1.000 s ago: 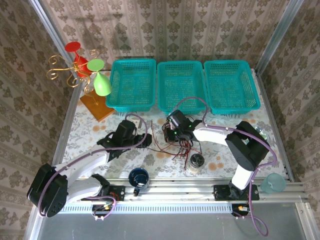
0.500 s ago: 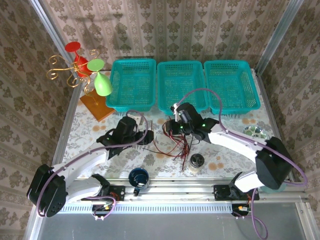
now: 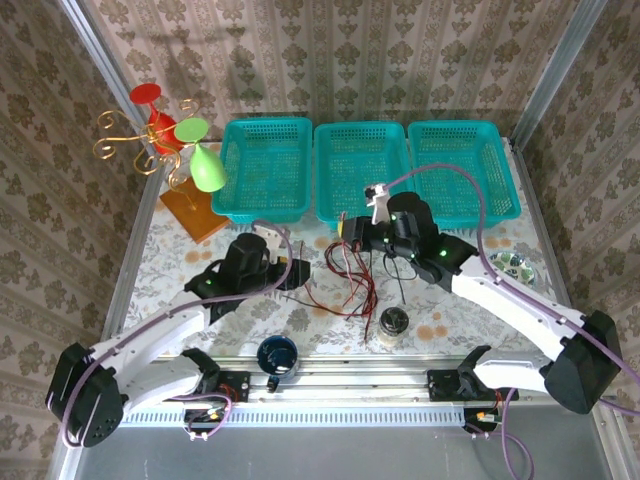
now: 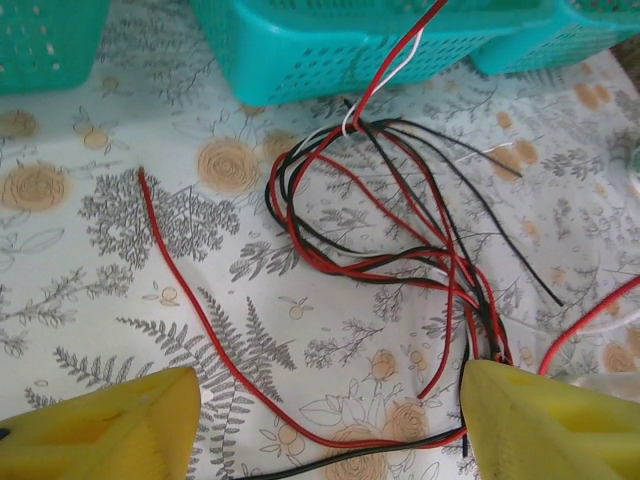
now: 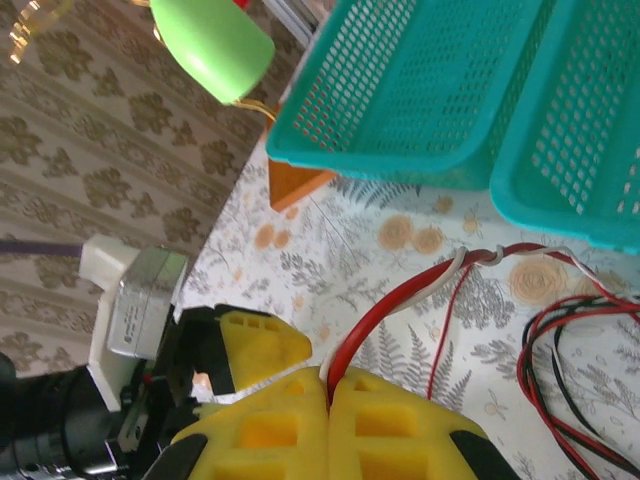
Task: Untangle the cables
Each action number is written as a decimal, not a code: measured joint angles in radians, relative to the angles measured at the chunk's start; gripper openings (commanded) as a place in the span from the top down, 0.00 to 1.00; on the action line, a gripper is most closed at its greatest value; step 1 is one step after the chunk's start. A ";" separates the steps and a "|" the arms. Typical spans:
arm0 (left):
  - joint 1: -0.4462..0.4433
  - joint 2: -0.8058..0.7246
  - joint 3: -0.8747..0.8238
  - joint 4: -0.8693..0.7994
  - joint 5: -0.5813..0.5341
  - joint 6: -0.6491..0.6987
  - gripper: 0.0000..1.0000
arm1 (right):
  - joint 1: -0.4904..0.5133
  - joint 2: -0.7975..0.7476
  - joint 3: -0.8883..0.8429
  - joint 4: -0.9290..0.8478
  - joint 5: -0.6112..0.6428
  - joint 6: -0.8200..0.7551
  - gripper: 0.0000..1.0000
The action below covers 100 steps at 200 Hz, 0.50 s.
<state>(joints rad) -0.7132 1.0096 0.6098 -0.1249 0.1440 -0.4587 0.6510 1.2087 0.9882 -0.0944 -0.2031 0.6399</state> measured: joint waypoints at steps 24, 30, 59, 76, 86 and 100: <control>0.000 -0.018 0.023 -0.006 0.026 0.032 0.30 | -0.016 -0.033 0.055 0.000 -0.003 0.014 1.00; 0.000 -0.021 0.032 -0.010 0.033 0.040 0.30 | -0.019 -0.041 0.070 0.000 -0.005 0.016 1.00; 0.000 -0.034 0.069 -0.016 0.076 0.071 0.30 | -0.039 -0.079 0.146 0.001 -0.016 0.020 1.00; 0.000 -0.039 0.082 -0.005 0.108 0.082 0.29 | -0.052 -0.089 0.174 0.008 -0.019 0.028 1.00; 0.000 -0.039 0.082 0.010 0.128 0.090 0.29 | -0.061 -0.093 0.179 0.023 -0.019 0.041 1.00; -0.002 -0.039 0.072 0.045 0.154 0.100 0.29 | -0.072 -0.091 0.180 0.034 -0.023 0.058 1.00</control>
<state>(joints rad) -0.7147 0.9710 0.6819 -0.0799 0.2977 -0.3588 0.5789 1.1175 1.1683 -0.0605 -0.2256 0.6975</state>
